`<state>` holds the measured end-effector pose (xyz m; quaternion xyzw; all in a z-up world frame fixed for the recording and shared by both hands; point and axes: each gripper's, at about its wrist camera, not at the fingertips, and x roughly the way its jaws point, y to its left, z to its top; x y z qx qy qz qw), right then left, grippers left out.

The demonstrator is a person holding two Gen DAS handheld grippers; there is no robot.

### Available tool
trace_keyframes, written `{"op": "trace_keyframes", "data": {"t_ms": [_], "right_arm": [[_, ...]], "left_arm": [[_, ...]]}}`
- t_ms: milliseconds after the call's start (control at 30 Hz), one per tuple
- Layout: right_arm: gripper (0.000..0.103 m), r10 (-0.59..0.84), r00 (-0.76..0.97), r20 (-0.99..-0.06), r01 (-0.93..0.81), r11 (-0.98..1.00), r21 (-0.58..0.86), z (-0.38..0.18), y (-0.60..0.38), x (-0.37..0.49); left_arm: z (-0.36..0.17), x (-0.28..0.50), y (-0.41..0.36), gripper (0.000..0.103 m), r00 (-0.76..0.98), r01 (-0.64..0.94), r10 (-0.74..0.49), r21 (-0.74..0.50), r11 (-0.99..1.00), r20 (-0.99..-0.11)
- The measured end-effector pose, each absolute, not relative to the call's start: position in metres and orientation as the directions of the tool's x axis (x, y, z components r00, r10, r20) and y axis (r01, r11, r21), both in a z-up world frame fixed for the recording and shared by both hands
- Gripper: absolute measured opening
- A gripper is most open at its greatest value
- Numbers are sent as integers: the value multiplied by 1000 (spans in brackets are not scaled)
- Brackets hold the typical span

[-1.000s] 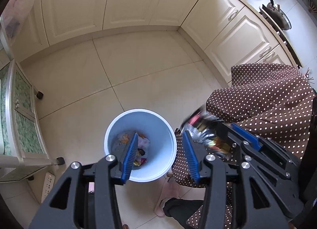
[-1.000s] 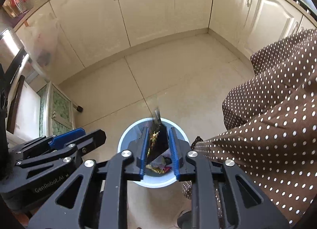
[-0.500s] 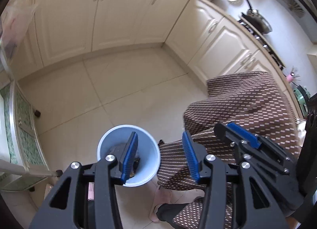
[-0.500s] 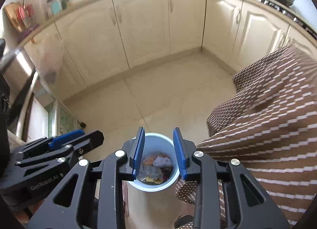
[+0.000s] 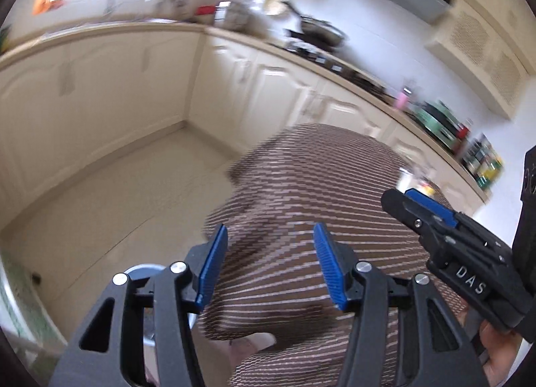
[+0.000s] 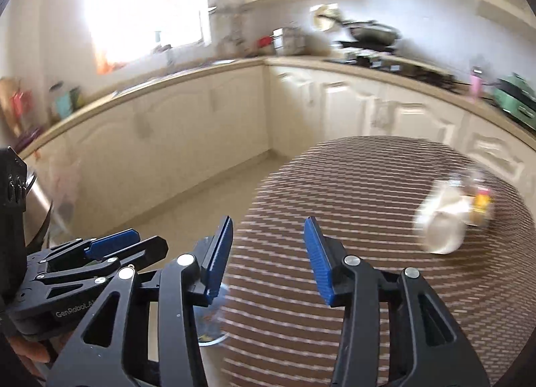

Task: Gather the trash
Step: 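Return both tools to the table, then grasp the white paper cup with the left tool while the right tool grasps the clear bag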

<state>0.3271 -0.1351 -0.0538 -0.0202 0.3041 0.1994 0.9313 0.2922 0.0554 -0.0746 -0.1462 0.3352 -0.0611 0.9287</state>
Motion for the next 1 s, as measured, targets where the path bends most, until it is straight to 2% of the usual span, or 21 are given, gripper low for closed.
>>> {"op": "trace_keyframes", "data": {"t_ms": [167,300,500,700,1000], "right_arm": [[44,265,788,-556,-255,962,97,-49,-221,329],[46,188,810,-555,-156,982,105,-52,-280,329],[51,121,812,-571,-50,989,139,-62,-346,345],[54,108,796,-596,-9,986,166,-78,-381,359],[57,122,760,-639,-13,985,173,-92,-388,388]], "left_arm": [[-62,312,-33,56,749,168,-289,-251,953,-597],[-61,329,-107,57,715,306,-334,-154,940,-615],[-68,360,-185,58,690,392,-311,-24,920,-654],[-82,390,-213,58,677,428,-297,32,903,-673],[-95,427,-238,58,693,429,-208,163,889,-690]]}}
